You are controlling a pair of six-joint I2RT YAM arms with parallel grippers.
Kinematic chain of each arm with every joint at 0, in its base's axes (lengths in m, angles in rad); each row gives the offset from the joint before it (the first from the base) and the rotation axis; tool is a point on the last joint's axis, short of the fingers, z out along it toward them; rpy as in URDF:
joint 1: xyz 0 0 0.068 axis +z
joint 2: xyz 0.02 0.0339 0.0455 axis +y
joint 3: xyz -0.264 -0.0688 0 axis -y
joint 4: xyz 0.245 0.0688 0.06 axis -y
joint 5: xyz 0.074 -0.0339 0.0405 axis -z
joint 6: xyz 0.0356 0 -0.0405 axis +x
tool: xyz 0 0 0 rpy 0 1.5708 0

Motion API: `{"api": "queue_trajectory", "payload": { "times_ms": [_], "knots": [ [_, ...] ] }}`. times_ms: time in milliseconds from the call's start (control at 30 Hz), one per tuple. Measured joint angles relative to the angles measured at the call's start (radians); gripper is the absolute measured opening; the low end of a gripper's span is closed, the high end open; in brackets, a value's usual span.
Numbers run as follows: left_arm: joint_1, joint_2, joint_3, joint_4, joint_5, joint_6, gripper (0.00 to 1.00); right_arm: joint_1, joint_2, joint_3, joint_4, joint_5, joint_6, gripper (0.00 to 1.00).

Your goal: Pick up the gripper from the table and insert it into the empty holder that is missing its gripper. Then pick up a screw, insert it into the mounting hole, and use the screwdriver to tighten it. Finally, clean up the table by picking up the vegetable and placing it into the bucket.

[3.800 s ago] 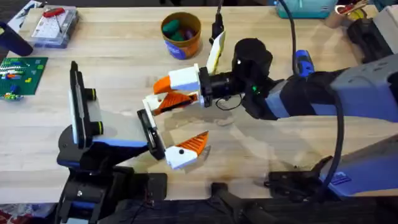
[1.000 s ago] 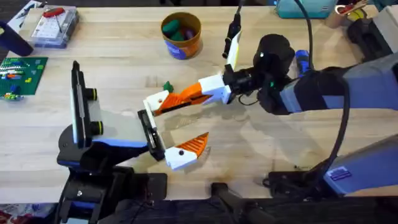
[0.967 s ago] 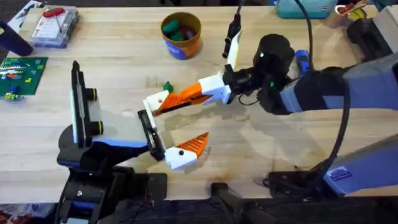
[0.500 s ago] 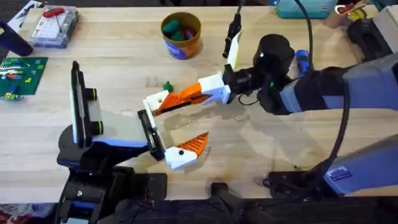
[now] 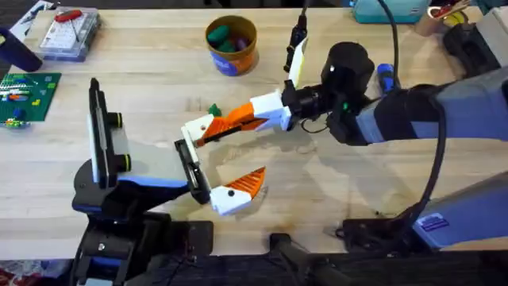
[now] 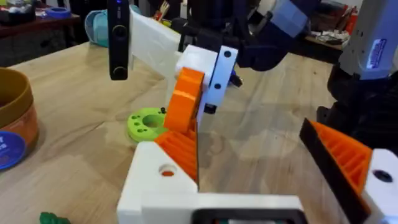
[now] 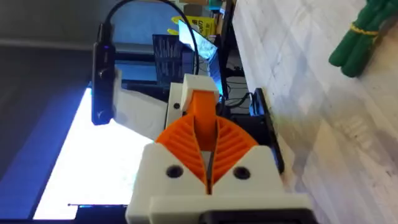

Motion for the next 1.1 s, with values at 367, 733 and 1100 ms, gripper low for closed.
{"api": "queue_trajectory", "payload": {
  "times_ms": [367,733,1100],
  "knots": [
    [0.005,0.0,0.0,0.001,-0.018,0.002,0.99,0.013,0.0,0.008,-0.002,0.033,0.0,0.008],
    [0.005,0.0,0.0,0.002,-0.021,0.002,0.99,0.014,0.0,0.008,-0.002,0.036,0.0,0.008],
    [-0.002,0.0,0.0,-0.002,0.013,0.006,0.99,0.042,0.0,0.011,-0.004,0.041,0.01,0.954]
  ]
}}
